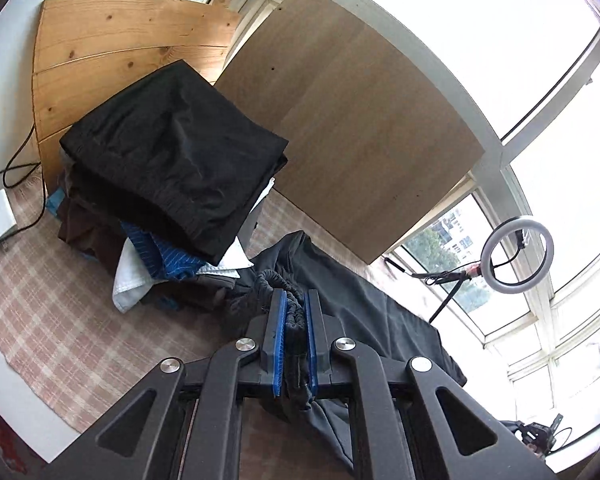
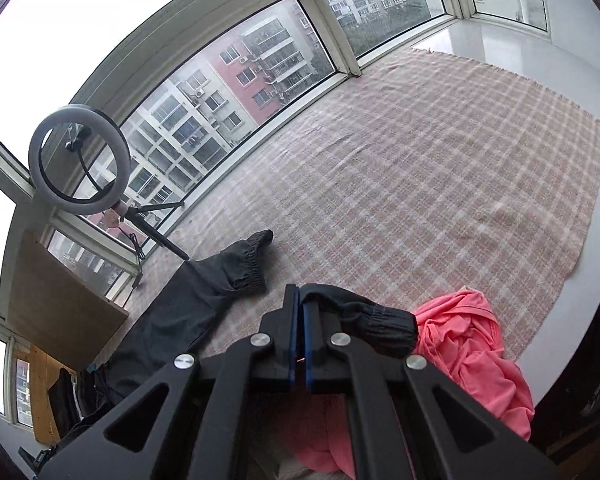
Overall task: Fold clothes
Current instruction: 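Grasp a black pant cuff with the right gripper while the left gripper holds the waistband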
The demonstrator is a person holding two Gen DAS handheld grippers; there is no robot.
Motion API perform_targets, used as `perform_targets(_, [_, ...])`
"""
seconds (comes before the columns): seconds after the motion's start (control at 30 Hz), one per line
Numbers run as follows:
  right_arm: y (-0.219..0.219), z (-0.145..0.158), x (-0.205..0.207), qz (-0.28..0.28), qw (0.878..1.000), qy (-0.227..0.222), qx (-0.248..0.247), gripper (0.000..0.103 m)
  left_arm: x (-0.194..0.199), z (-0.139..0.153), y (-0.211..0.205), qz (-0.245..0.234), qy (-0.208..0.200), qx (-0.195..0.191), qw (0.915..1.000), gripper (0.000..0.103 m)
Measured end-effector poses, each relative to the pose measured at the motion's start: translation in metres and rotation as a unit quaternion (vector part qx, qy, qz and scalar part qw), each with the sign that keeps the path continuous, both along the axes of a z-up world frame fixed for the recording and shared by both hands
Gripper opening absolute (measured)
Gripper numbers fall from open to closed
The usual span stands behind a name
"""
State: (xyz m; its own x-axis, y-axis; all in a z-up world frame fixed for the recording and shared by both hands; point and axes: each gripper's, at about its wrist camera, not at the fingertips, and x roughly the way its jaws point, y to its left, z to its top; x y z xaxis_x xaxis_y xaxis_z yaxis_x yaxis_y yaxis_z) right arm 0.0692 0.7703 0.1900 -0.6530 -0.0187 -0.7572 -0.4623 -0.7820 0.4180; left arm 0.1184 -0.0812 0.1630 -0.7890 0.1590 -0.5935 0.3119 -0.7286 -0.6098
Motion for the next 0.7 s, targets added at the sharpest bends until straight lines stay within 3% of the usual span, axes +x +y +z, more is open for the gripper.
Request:
perform_targets(0.1, [-0.007,-0.006,-0.031,0.007,1.000,-0.008,-0.021,0.002,0.006,-0.003,0.006,0.015,0.002,0.010,0.9998,0.008])
perform_targets(0.27, [-0.043,0.018,-0.063,0.064,0.998,0.008,0.012,0.002,0.017,-0.002,0.009,0.036,-0.004,0.012,0.9993,0.008])
perform_targets(0.47, [-0.039,0.046,-0.062,0.078,0.996,0.047,0.001,0.002,0.029,0.006,0.011,0.056,0.000,0.013,0.9983,0.008])
perform_targets(0.7, [-0.006,0.051,-0.047,0.052,0.996,0.067,-0.029,0.002,0.048,0.025,0.016,0.073,0.020,0.021,0.9969,0.008])
